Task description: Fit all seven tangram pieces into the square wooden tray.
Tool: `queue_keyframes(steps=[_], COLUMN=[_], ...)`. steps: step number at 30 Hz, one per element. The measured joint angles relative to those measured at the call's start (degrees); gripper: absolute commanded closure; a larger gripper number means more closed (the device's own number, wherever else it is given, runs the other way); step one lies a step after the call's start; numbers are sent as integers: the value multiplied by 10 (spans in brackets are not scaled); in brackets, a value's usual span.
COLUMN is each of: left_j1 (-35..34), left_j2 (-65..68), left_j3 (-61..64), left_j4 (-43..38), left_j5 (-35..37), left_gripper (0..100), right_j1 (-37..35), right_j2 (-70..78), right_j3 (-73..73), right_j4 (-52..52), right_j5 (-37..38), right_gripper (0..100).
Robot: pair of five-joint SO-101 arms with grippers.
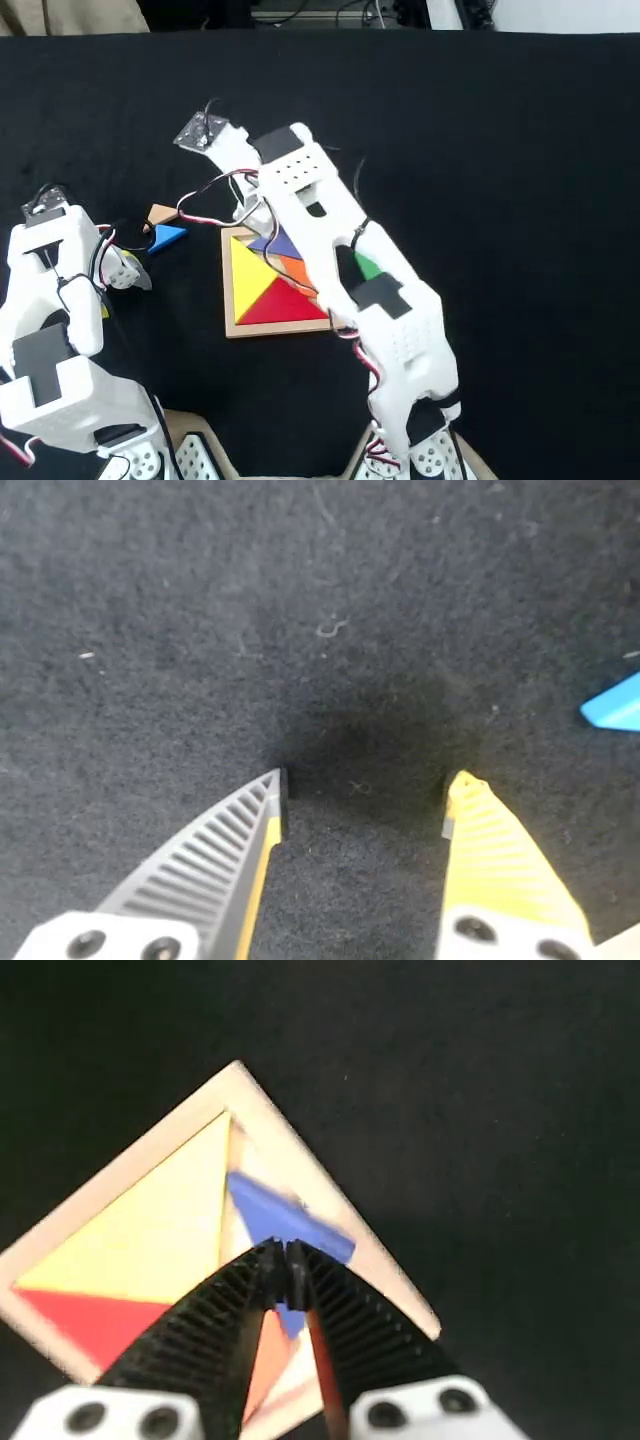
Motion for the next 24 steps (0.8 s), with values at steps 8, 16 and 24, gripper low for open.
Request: queue_keyframes(steps=[8, 16, 24], left_j1=[0, 0, 0], left_j2=[0, 0, 0], left_j3=[0, 0, 0], left_j4=[0, 0, 0], left_j5=[0, 0, 0], left_gripper=[737, 737, 737], right_j1=[1, 20, 93], right_j2=[35, 51, 51], right_j3=[0, 6, 6], right_j4=[-16, 11, 43], right_j5=[-1, 11, 19], right_gripper=[988, 988, 988])
